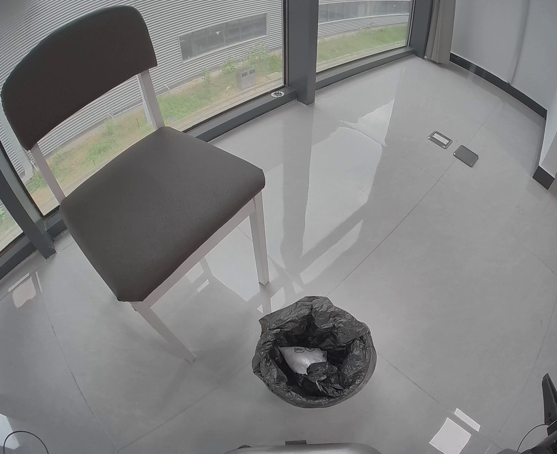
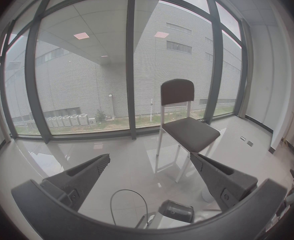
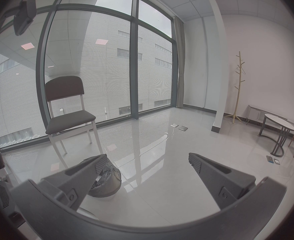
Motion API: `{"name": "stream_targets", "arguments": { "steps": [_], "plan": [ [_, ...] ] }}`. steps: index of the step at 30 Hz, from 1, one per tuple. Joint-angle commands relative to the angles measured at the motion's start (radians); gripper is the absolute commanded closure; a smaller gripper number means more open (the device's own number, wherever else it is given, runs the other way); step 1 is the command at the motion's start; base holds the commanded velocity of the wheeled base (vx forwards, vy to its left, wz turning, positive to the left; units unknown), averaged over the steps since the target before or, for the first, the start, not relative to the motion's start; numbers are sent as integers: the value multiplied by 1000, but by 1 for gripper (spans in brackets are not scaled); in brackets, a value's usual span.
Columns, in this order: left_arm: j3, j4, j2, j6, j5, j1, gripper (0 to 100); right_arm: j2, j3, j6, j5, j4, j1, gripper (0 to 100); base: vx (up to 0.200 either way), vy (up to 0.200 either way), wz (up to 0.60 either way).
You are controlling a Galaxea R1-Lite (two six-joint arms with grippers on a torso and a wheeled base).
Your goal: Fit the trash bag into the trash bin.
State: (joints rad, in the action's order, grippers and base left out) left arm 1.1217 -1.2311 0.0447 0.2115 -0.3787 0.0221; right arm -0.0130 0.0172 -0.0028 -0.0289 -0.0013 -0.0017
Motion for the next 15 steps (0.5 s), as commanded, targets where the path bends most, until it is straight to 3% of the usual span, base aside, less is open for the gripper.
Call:
{"name": "stream_targets", "arguments": {
  "steps": [1,2,3,4,6,7,9,10,11,12,15],
  "plan": [
    [-109,28,-42,2,106,-18,0,10,-17,0,0,0,0,0,0,0,0],
    [-188,124,-42,-3,147,-18,0,10,-17,0,0,0,0,0,0,0,0],
    [-188,124,-42,-3,147,-18,0,10,-17,0,0,0,0,0,0,0,0],
    [-375,354,-42,-7,192,-18,0,11,-17,0,0,0,0,0,0,0,0],
    [-582,630,-42,-26,208,-18,0,11,-17,0,0,0,0,0,0,0,0],
    [-599,651,-42,-29,210,-18,0,11,-17,0,0,0,0,0,0,0,0],
    [-862,1006,-42,-121,215,-18,0,11,-17,0,0,0,0,0,0,0,0],
    [-950,1111,-42,-161,216,-18,0,10,-17,0,0,0,0,0,0,0,0],
    [-950,1111,-42,-161,216,-18,0,10,-17,0,0,0,0,0,0,0,0],
    [-1122,1315,-42,-221,221,-18,0,10,-17,0,0,0,0,0,0,0,0],
    [-1122,1297,-42,-201,228,-18,0,10,-17,0,0,0,0,0,0,0,0]
  ]
}}
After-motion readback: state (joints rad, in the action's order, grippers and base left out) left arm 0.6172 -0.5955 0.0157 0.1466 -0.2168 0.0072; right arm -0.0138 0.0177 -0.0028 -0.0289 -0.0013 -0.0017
